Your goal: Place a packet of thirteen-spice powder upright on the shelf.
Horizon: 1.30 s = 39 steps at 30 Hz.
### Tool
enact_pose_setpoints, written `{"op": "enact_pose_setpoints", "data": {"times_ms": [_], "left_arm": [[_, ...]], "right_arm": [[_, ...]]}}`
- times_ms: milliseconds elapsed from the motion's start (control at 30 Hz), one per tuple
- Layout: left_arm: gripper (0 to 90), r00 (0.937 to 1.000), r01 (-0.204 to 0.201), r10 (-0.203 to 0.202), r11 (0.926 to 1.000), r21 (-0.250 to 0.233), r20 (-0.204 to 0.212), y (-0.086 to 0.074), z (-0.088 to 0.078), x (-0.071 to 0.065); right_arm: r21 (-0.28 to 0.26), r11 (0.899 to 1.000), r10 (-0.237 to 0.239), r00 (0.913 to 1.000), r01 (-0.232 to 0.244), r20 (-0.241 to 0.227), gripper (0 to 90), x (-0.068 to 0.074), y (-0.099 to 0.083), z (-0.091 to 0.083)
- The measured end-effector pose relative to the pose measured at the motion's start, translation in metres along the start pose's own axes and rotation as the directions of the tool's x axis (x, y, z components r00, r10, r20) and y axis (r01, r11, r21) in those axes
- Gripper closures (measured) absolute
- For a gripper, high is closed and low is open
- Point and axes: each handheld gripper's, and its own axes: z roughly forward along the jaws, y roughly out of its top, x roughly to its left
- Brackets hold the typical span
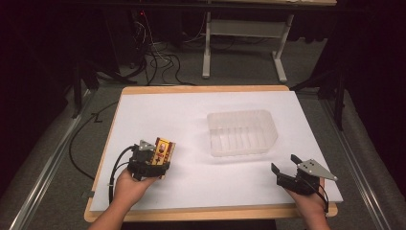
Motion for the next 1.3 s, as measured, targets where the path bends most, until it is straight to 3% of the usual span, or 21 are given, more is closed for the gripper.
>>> {"op": "enact_pose_setpoints", "data": {"times_ms": [67, 167, 267, 433, 500, 600, 733, 1033, 1300], "left_arm": [[32.1, 0.9999, 0.002, -0.003, 0.9995, -0.031, -0.011, -0.001, -0.002, -0.001], [32.1, 0.9993, 0.038, -0.038, 0.9952, -0.090, 0.008, -0.002, -0.005, -0.001], [32.1, 0.9965, 0.081, -0.077, 0.9819, -0.171, 0.032, -0.004, -0.010, -0.001], [32.1, 0.9982, 0.056, -0.049, 0.9700, -0.237, 0.034, -0.019, -0.006, -0.003], [32.1, 0.9977, 0.052, -0.040, 0.9705, -0.236, 0.054, -0.022, -0.006, -0.003], [32.1, 0.9990, 0.021, -0.009, 0.9594, -0.281, 0.043, -0.023, -0.013, -0.007], [32.1, 0.9988, 0.001, 0.014, 0.9509, -0.309, 0.047, -0.026, -0.017, -0.013], [32.1, 0.9931, -0.102, 0.115, 0.9355, -0.338, 0.020, -0.026, -0.018, -0.041], [32.1, 0.9847, -0.144, 0.169, 0.9227, -0.358, 0.041, -0.026, -0.012, -0.067]], "right_arm": [[-0.001, 1.000, -0.004, 1.0000, 0.004, -0.004, 19.4, 0.001, 0.000, 0.000], [-0.006, 1.000, -0.014, 0.9999, 0.014, -0.007, 19.2, 0.002, 0.001, 0.000], [-0.009, 1.000, -0.016, 0.9999, 0.016, 0.000, 18.7, 0.004, 0.002, 0.000], [-0.017, 0.999, -0.032, 0.9994, 0.031, -0.013, 17.9, 0.007, 0.003, 0.001], [-0.021, 0.999, -0.034, 0.9993, 0.034, -0.017, 17.7, 0.010, 0.004, 0.001], [-0.032, 0.998, -0.053, 0.9983, 0.052, -0.024, 17.5, 0.016, 0.008, 0.002], [-0.048, 0.998, -0.051, 0.9980, 0.049, -0.039, 17.2, 0.028, 0.017, 0.004], [-0.079, 0.996, -0.053, 0.9933, 0.045, -0.103, 17.9, 0.056, 0.037, 0.015], [-0.095, 0.995, -0.057, 0.9800, 0.040, -0.191, 20.6, 0.076, 0.049, 0.030]]}}
